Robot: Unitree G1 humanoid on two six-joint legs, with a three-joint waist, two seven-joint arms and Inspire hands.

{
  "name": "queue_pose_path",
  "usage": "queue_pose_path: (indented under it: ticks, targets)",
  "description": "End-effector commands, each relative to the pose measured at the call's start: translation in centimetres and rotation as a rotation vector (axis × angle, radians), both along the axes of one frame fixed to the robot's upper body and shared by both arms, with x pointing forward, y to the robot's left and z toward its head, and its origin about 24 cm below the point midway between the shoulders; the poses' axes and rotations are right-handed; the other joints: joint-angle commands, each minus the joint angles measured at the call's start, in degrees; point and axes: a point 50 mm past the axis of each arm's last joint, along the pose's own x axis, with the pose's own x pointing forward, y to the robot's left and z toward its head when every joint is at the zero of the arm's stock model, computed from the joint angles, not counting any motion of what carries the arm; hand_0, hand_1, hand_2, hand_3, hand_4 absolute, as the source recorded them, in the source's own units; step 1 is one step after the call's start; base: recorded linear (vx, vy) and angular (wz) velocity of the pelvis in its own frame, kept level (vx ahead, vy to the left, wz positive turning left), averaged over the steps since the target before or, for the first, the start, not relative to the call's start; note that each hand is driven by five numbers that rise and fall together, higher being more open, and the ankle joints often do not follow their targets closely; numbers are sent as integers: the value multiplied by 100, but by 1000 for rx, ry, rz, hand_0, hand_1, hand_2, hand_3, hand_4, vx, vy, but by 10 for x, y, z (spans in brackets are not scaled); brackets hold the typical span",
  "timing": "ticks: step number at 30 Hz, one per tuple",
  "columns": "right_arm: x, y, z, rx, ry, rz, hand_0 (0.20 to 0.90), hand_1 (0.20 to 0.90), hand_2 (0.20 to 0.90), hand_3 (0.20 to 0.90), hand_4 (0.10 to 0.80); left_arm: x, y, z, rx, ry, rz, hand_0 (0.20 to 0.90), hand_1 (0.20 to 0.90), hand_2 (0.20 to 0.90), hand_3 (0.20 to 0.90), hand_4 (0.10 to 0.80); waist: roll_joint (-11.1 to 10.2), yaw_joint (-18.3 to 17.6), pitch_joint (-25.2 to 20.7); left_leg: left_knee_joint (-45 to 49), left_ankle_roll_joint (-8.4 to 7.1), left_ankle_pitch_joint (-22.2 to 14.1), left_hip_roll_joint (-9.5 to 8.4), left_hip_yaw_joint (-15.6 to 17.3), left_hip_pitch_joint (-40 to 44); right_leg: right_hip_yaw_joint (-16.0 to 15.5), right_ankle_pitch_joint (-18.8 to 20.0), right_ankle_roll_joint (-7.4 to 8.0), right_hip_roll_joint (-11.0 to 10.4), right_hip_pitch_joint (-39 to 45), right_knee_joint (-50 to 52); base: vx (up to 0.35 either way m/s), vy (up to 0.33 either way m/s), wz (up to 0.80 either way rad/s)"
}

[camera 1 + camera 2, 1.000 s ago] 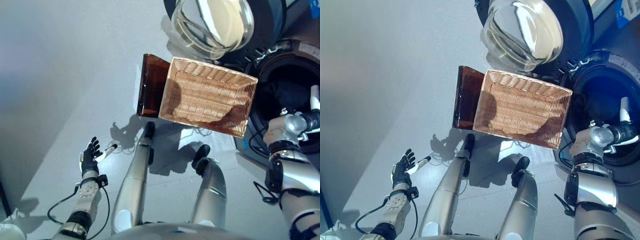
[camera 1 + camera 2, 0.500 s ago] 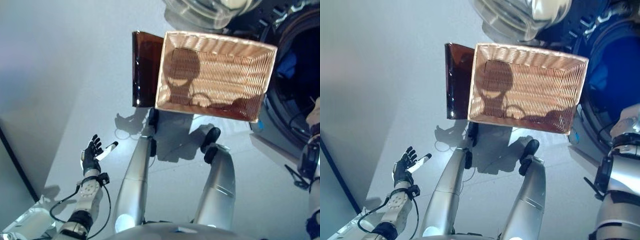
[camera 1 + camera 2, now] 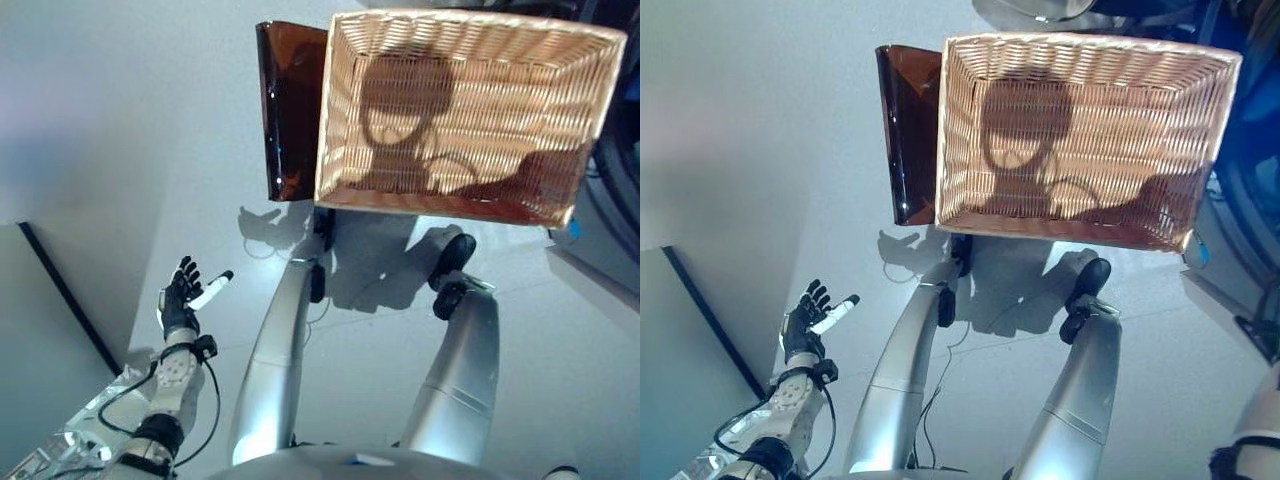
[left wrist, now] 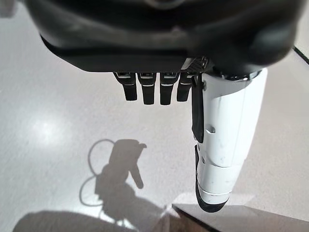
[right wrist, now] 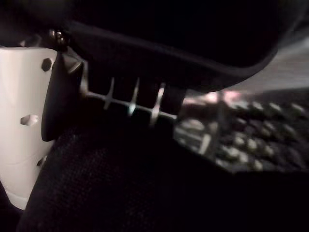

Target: Pick up the clothes and place them into the washing machine

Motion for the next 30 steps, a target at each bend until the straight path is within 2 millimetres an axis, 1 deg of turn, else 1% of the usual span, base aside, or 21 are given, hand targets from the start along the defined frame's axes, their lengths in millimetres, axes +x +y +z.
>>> queue_pose_path:
  ticks: [1,3,6,7,8,10,11,12,13,14,16,17,18,19,22,23,24,27,28,29,30]
  targets:
    - [-42,-12,36,-262,110,-201,200,200,200,200,300,-37,25,-15,58,69,106,900,900,900,900,800,202,27,-872,435,-247,-829,-226,46,223,-37,331,-367,358,-67,-316,49,-6,1]
    - [-44,-13,39,-309,250,-262,200,200,200,200,300,-34,23,-12,59,55,87,900,900,900,900,800,182,43,-899,384,-247,-785,-237,35,195,-23,368,-358,354,-85,-360,46,-13,3]
    - [-44,-9,48,-386,370,-354,200,200,200,200,300,-32,24,-7,54,21,86,900,900,900,900,800,169,38,-919,217,-252,-696,-244,46,205,-49,428,-345,347,-71,-473,29,-10,2]
    - [-44,-8,49,-388,369,-354,200,200,200,200,300,-32,23,-7,52,21,86,900,900,900,900,800,183,34,-915,216,-252,-695,-244,46,205,-50,428,-344,346,-70,-474,36,10,4]
    - [-46,-9,49,-422,429,-419,200,200,200,200,300,-29,23,-2,46,-11,83,900,900,900,900,800,169,30,-914,106,-264,-624,-258,24,209,-72,463,-331,348,-65,-563,20,-7,4]
    - [-45,-8,51,-455,518,-454,200,200,200,200,300,-26,25,4,42,-41,90,900,900,900,900,800,136,1,-901,5,-280,-549,-267,-4,204,-104,501,-322,367,-56,-596,10,-21,4]
    - [-46,-11,46,-453,564,-493,900,900,900,900,800,-26,25,4,38,-40,95,900,900,900,900,800,128,-6,-881,-63,-296,-523,-271,-30,225,-120,516,-318,371,-11,-667,-10,-32,6]
    - [-43,-15,41,-460,678,-498,900,900,900,900,800,-26,28,3,40,-35,98,900,900,900,900,800,93,-20,-871,-94,-298,-507,-278,-27,237,-132,544,-325,384,13,-684,-17,-42,7]
    - [-42,-15,42,-476,747,-506,900,900,900,900,800,-23,31,10,41,-65,98,900,900,900,900,800,55,-33,-867,-85,-309,-489,-285,-29,225,-155,557,-328,394,26,-672,-16,-46,5]
    - [-41,-14,41,-503,776,-543,900,900,900,900,800,-24,30,8,33,-60,99,900,900,900,900,800,34,-35,-867,-92,-319,-467,-294,-42,224,-176,568,-330,396,61,-703,-7,-45,8]
    - [-37,-18,29,-539,970,-582,900,900,900,900,800,-25,34,9,38,-59,97,900,900,900,900,800,-34,-43,-895,-145,-326,-438,-288,-81,227,-232,584,-342,412,104,-747,-5,-44,7]
    - [-34,-16,28,-582,990,-614,900,900,900,900,800,-27,35,8,34,-57,101,900,900,900,900,800,-49,-47,-901,-146,-332,-427,-285,-94,233,-247,595,-342,432,123,-750,-6,-33,2]
    - [-32,-17,24,-569,1006,-596,900,900,900,900,800,-28,38,8,35,-53,114,900,900,900,900,800,-64,-45,-912,-167,-338,-412,-290,-113,243,-255,605,-345,458,146,-773,0,0,0]
    - [-32,-19,20,-543,1012,-577,900,900,900,900,800,-27,38,8,27,-53,111,900,900,900,900,800,-82,-37,-912,-179,-347,-402,-289,-128,251,-271,613,-341,459,162,-782,-17,-22,-5]
    - [-31,-17,21,-530,969,-574,900,900,900,900,800,-27,41,5,35,-35,121,900,900,900,900,800,-126,-27,-905,-198,-349,-392,-277,-159,281,-293,619,-342,487,211,-806,-10,-7,-3]
    - [-25,-15,20,-540,991,-554,900,900,900,900,800,-25,43,8,31,-48,128,900,900,900,900,800,-172,-40,-890,-197,-350,-378,-279,-176,277,-327,637,-343,505,248,-823,-28,-23,-4]
    - [-21,-12,20,-545,961,-534,900,900,900,900,800,-26,43,8,34,-48,129,900,900,900,900,800,-175,-52,-872,-204,-351,-372,-273,-190,283,-337,638,-343,508,274,-839,-35,-24,-5]
    - [-17,-10,16,-536,954,-510,900,900,900,900,800,-26,44,9,33,-50,136,900,900,900,900,800,-196,-75,-855,-217,-355,-363,-268,-199,303,-351,630,-353,530,311,-859,-7,-3,-1]
    - [-8,-4,16,-541,916,-468,900,900,900,900,800,-27,45,7,27,-47,151,900,900,900,900,800,-218,-94,-845,-269,-352,-352,-249,-207,336,-353,632,-354,548,355,-904,-5,1,-3]
    - [-8,-4,15,-539,916,-467,900,900,900,900,800,-27,45,8,29,-46,151,900,900,900,900,800,-227,-94,-842,-274,-352,-349,-249,-208,345,-355,634,-355,548,363,-909,-7,3,-6]
    - [6,5,11,-533,850,-383,900,900,900,900,800,-28,47,5,22,-37,174,900,900,900,900,800,-251,-132,-812,-306,-350,-333,-230,-219,393,-394,642,-358,573,440,-966,-3,1,-7]
